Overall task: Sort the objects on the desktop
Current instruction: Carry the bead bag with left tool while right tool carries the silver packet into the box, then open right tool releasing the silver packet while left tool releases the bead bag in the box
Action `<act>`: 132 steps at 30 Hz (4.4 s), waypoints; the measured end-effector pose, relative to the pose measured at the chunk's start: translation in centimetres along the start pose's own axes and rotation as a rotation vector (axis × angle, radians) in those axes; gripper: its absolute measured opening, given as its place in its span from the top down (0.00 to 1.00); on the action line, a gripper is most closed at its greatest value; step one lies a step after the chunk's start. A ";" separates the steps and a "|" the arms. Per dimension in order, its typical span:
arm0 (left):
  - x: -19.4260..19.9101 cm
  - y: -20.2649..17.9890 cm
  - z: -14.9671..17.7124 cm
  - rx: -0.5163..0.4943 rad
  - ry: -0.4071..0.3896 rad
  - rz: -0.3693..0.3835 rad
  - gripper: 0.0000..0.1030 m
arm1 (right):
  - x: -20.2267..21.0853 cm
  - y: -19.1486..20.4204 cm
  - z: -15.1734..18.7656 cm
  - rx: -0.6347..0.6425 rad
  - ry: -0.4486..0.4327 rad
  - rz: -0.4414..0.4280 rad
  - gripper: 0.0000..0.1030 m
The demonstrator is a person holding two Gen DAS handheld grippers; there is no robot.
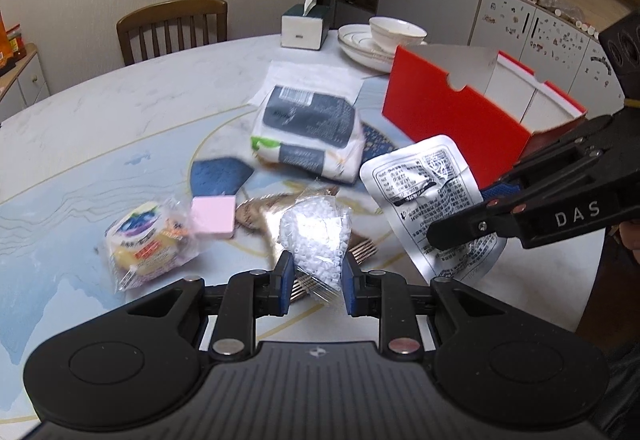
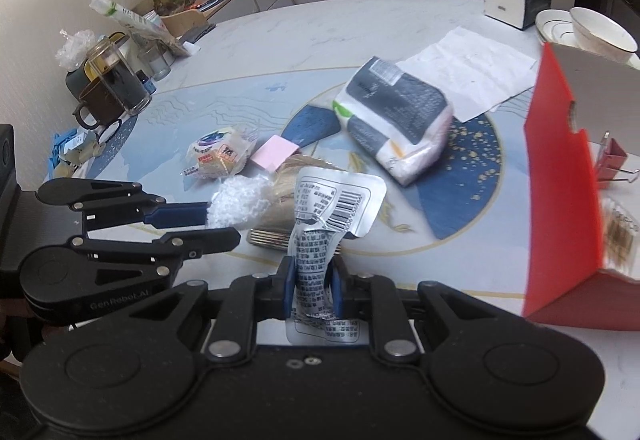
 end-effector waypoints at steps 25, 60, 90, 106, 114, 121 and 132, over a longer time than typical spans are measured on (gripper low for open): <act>-1.7 -8.2 -6.7 -0.073 -0.081 0.046 0.77 | 6.8 -10.0 -1.4 -0.067 -0.124 -0.001 0.84; -12.7 -20.1 -14.8 -0.298 -0.011 0.135 0.77 | 9.2 -28.3 -2.4 -0.191 -0.170 0.186 0.84; -23.8 -19.9 -15.6 -0.255 0.273 0.064 0.77 | 0.4 -31.4 -3.0 -0.146 0.048 0.181 0.84; -25.4 -19.2 -14.4 -0.187 0.357 0.073 0.77 | -1.2 -31.3 -2.0 -0.136 0.113 0.168 0.83; -25.3 -19.1 -14.2 -0.162 0.351 0.078 0.77 | -1.3 -31.6 -1.7 -0.141 0.114 0.170 0.74; -25.0 -19.0 -14.1 -0.131 0.342 0.086 0.72 | -0.6 -31.8 -1.5 -0.140 0.101 0.172 0.69; -23.0 -19.4 -14.5 -0.114 0.269 0.114 0.40 | 1.4 -31.8 -1.6 -0.123 0.045 0.174 0.54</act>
Point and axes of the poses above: each gripper's, at about its wrist camera, not at the fingertips, and x roughly against the way its jaws point, y to its left, z to its underside, the point moved 6 cm from there along -x, roughly the way its jaws point, and after that the axes turned 12 degrees about z, right-handed, at the moved point
